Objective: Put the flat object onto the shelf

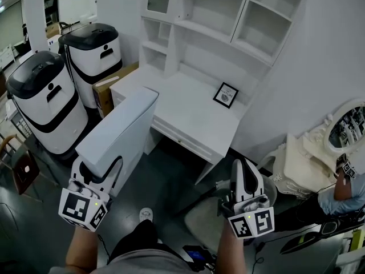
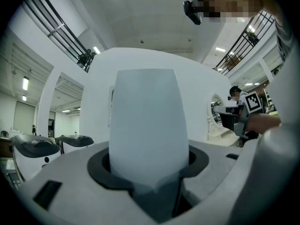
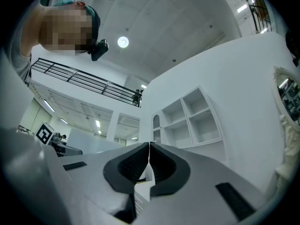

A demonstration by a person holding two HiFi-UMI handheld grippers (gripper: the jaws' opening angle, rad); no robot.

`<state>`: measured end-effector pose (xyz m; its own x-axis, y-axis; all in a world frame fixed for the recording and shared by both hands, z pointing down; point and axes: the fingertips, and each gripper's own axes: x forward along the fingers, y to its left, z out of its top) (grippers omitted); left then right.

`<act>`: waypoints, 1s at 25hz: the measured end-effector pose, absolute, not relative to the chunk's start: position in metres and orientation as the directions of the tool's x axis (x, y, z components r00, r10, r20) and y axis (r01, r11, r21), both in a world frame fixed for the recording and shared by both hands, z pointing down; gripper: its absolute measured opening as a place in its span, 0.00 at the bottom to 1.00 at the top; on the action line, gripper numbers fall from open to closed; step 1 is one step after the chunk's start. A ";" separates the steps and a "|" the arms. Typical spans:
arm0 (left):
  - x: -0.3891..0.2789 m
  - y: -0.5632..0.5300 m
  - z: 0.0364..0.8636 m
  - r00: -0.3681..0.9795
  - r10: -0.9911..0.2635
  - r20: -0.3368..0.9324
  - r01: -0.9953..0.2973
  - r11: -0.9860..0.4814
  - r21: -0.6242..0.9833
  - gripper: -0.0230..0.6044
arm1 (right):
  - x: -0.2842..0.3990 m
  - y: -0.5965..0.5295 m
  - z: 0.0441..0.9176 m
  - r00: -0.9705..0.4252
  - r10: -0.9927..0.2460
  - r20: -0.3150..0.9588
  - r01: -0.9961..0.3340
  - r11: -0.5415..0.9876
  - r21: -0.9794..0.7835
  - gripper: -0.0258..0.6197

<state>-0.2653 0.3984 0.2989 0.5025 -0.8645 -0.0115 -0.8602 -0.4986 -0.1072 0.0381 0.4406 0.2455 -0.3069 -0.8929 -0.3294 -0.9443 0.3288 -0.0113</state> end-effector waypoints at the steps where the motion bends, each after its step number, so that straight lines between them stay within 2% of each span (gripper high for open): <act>1: -0.264 0.390 0.299 0.505 -0.863 -0.010 -0.859 -0.501 -0.105 0.44 | 0.038 0.432 0.246 -0.307 -0.894 -0.325 -0.944 0.329 -0.013 0.08; 25: -0.249 0.194 0.295 0.617 -0.787 -0.020 -0.783 -0.611 -0.114 0.44 | 0.033 0.260 0.242 -0.232 -0.918 -0.322 -0.968 0.252 -0.021 0.09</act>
